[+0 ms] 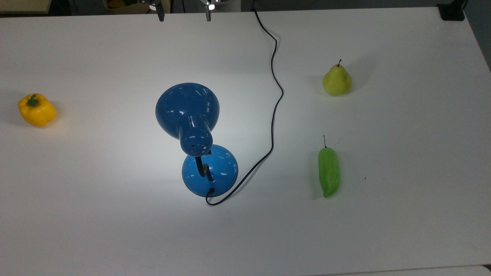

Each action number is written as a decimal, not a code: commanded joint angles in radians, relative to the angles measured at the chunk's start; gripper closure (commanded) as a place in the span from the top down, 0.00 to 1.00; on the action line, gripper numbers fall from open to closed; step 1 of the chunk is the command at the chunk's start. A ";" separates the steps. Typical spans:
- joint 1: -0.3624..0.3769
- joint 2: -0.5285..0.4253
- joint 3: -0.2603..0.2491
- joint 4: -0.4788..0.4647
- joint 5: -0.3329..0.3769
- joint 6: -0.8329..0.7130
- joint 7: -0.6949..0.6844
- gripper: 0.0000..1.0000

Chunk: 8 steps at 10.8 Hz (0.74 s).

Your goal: Turn off lamp

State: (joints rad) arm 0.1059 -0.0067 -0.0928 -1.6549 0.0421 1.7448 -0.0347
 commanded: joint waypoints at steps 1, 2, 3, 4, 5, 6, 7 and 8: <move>0.005 -0.001 -0.004 0.009 -0.002 -0.018 -0.004 1.00; 0.005 -0.002 -0.004 0.009 -0.002 -0.018 -0.004 1.00; 0.003 -0.002 -0.004 0.010 0.001 -0.013 -0.002 1.00; 0.003 -0.002 -0.004 0.012 0.002 -0.014 -0.004 1.00; 0.005 -0.002 -0.005 0.010 0.004 -0.014 -0.016 1.00; 0.008 -0.002 -0.005 0.010 0.004 -0.011 -0.019 0.98; 0.011 0.002 -0.005 0.012 0.004 -0.007 -0.008 0.88; 0.009 0.002 -0.005 0.014 0.004 -0.007 -0.005 0.81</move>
State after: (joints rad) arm 0.1061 -0.0067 -0.0929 -1.6543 0.0422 1.7444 -0.0347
